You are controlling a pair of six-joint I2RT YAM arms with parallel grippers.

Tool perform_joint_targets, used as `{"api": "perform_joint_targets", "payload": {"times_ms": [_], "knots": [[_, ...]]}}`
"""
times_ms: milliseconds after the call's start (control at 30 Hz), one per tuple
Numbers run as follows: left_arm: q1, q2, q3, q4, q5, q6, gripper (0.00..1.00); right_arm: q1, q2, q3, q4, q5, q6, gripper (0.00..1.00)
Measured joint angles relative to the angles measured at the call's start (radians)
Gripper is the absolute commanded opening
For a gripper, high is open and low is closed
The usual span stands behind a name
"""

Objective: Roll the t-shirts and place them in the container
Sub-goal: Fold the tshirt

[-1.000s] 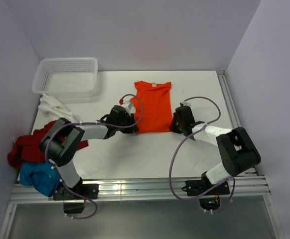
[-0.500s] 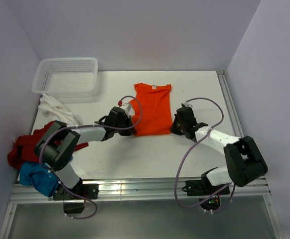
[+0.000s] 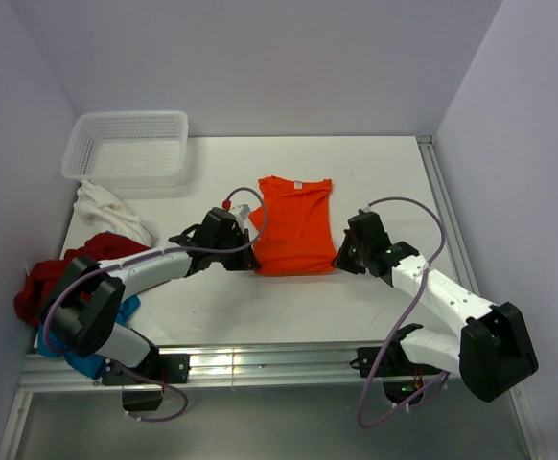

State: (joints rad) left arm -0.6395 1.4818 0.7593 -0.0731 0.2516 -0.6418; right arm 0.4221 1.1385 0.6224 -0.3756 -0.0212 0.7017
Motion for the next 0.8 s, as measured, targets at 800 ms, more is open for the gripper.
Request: {"api": "perform_joint_targets", "payload": {"times_ms": [800], "knots": [[0.037, 0.154, 0.312, -0.304, 0.115, -0.059, 0.00, -0.091, 0.110, 0.276, -0.266, -0.048, -0.069, 0.00]]}}
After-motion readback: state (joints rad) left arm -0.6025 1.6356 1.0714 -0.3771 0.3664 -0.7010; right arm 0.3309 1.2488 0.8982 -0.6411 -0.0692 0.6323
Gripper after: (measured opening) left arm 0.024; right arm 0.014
